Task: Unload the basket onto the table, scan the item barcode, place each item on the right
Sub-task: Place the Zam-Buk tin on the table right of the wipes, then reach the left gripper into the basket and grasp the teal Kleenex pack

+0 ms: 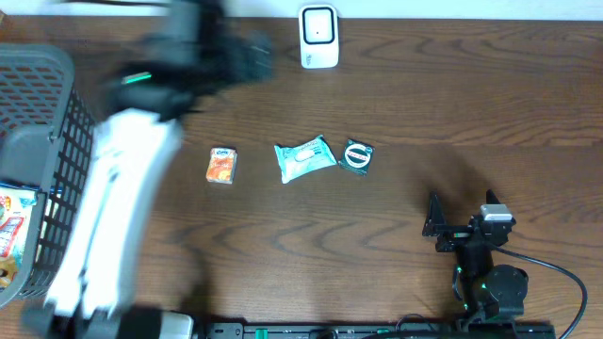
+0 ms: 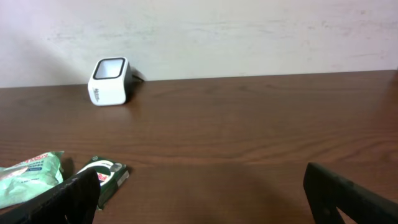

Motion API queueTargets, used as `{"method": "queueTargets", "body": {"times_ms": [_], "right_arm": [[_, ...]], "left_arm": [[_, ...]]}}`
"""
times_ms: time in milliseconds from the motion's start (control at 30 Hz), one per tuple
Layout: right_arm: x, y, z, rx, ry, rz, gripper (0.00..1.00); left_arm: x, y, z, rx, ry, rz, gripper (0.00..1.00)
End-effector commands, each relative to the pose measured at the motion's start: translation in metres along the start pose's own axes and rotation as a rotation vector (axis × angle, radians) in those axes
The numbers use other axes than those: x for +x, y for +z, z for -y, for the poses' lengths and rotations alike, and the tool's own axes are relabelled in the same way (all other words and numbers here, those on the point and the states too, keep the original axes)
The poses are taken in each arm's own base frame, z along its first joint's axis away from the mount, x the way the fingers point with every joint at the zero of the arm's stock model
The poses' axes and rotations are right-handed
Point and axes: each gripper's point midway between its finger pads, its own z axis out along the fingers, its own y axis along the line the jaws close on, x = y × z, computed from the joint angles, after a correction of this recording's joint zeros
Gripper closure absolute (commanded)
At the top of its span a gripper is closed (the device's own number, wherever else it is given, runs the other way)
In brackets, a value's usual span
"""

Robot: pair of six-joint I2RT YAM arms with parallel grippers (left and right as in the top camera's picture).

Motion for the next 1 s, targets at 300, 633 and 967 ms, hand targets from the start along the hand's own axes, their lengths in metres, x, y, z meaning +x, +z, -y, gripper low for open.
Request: {"method": "queueTargets", "body": {"times_ms": [300,633,967], "right_arm": [[0.002,0.000,0.001,0.003,-0.009,-0.006,0.01],[0.002,0.000,0.001,0.003,-0.008,-0.006,0.01],[0.002,0.000,0.001,0.003,-0.008,-0.006,0.01]], "left_arm": [[-0.003,-0.210,-0.333,-0.780,-0.598,0.313,0.01],[0.091,-0.185,-0.444,-1.142,-0.744,0.041,0.01],[0.109,-0.143,-0.489,-1.143,-0.584,-0.148,0.11]]}}
